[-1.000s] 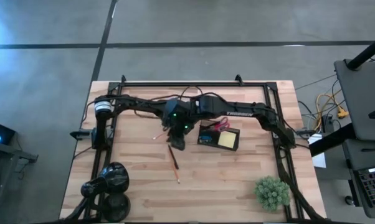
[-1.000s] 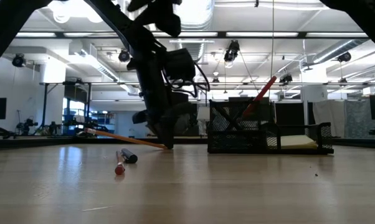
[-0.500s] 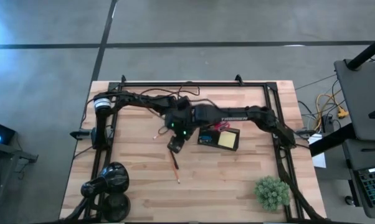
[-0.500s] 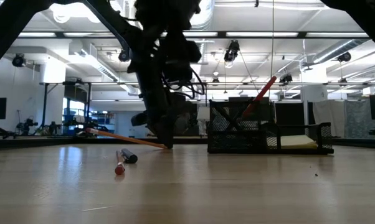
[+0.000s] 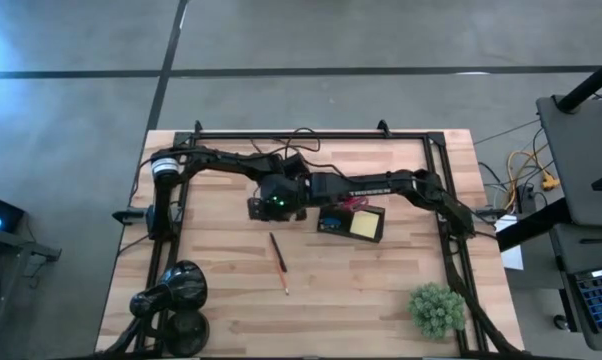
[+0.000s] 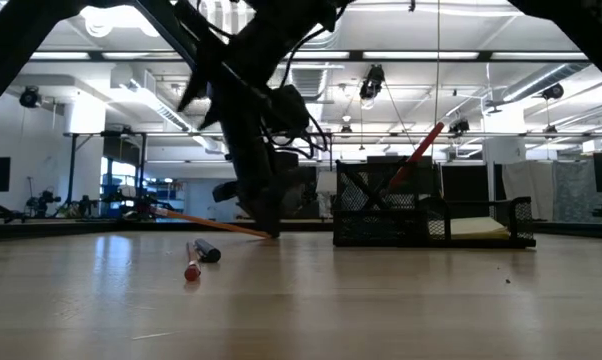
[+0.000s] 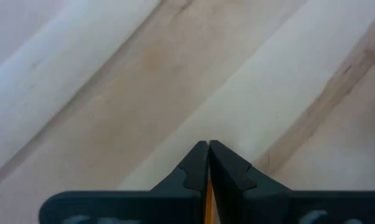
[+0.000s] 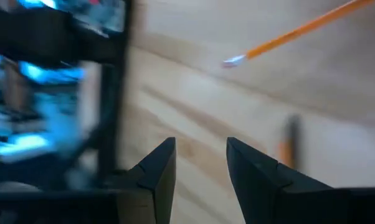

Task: Pick and place office supplies into organizer
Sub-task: Put the top pencil into the desk organizer

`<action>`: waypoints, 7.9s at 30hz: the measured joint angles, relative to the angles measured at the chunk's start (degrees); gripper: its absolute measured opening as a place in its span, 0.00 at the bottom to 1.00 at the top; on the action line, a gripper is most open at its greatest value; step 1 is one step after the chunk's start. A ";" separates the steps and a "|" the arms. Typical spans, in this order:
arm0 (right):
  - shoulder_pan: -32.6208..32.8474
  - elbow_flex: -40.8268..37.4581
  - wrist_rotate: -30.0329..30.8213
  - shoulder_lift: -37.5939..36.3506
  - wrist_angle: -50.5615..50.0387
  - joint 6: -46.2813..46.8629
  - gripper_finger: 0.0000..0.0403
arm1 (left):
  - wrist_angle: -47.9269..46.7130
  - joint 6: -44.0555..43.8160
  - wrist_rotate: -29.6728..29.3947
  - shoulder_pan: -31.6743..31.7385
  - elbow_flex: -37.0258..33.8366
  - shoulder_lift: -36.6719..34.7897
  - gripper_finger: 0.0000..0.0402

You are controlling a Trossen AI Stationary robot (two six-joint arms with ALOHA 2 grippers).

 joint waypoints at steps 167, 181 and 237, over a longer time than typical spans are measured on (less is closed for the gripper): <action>7.35 20.54 -12.22 2.12 -40.24 -78.98 0.22 | 8.60 -1.38 -2.38 -10.42 -0.50 2.69 0.00; 12.87 20.19 32.19 -5.44 -55.65 -65.92 0.24 | 9.26 6.00 0.87 -8.98 -0.53 2.69 0.00; 7.63 0.89 31.49 -28.94 -37.89 -53.21 0.19 | 10.26 -1.10 6.93 -14.19 -16.76 -45.48 0.00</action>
